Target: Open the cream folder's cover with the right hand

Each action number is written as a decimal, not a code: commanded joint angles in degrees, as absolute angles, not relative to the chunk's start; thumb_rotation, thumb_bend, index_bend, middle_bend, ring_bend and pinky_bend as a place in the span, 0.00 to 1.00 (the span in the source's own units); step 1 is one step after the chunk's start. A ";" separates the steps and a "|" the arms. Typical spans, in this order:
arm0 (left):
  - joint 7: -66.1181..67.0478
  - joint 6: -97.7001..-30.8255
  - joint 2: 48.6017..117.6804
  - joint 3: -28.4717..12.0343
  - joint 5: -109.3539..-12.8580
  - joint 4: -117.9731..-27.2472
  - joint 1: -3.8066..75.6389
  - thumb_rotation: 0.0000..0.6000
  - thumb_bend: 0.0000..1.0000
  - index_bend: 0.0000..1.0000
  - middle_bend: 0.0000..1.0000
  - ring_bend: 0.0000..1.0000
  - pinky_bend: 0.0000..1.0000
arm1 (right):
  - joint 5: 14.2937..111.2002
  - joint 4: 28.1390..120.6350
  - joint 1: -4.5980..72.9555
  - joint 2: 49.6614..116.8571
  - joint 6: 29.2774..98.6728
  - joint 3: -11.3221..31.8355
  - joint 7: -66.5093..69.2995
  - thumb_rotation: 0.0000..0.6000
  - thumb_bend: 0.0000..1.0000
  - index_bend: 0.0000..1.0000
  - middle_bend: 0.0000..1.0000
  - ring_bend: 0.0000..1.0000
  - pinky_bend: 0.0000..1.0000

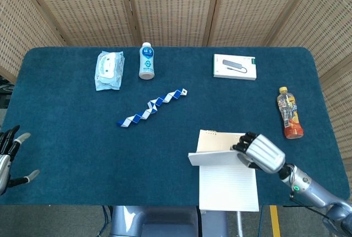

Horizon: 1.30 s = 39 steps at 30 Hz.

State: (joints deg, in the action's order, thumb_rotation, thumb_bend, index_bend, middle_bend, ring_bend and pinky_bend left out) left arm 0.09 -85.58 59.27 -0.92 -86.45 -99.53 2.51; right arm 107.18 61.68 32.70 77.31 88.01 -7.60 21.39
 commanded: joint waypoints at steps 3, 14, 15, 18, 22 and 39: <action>-0.33 -84.66 59.11 -1.48 -85.29 -99.60 3.06 1.00 0.00 0.00 0.00 0.00 0.00 | 95.26 66.04 38.95 76.20 73.71 0.91 21.23 1.00 0.62 0.68 0.67 0.49 0.47; 0.67 -81.11 59.48 -3.25 -80.80 -99.47 5.05 1.00 0.00 0.00 0.00 0.00 0.00 | 76.67 50.27 46.75 85.93 51.82 11.16 17.98 1.00 0.62 0.68 0.67 0.49 0.47; 0.99 -80.74 59.59 -3.37 -80.33 -99.44 5.24 1.00 0.00 0.00 0.00 0.00 0.00 | 75.45 47.82 47.24 87.19 50.39 11.82 18.28 1.00 0.62 0.68 0.67 0.49 0.47; 1.83 -79.64 59.88 -3.73 -78.92 -99.42 5.79 1.00 0.00 0.00 0.00 0.00 0.00 | 73.46 40.61 48.62 90.63 46.99 12.88 19.01 1.00 0.62 0.68 0.67 0.49 0.47; 0.98 -78.93 60.14 -3.89 -79.41 -98.89 6.52 1.00 0.00 0.00 0.00 0.00 0.00 | 71.98 30.72 50.19 94.39 41.58 13.16 19.44 1.00 0.36 0.45 0.44 0.32 0.37; -0.20 -79.80 61.54 -3.37 -81.91 -96.57 7.08 1.00 0.00 0.00 0.00 0.00 0.00 | 79.18 35.31 41.13 90.39 58.88 9.85 29.47 1.00 0.00 0.00 0.00 0.00 0.00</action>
State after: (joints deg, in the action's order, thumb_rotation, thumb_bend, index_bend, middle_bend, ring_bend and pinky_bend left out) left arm -0.17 -79.80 61.54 -3.34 -81.95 -96.60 7.08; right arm 75.86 28.85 46.80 93.43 45.35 11.01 27.73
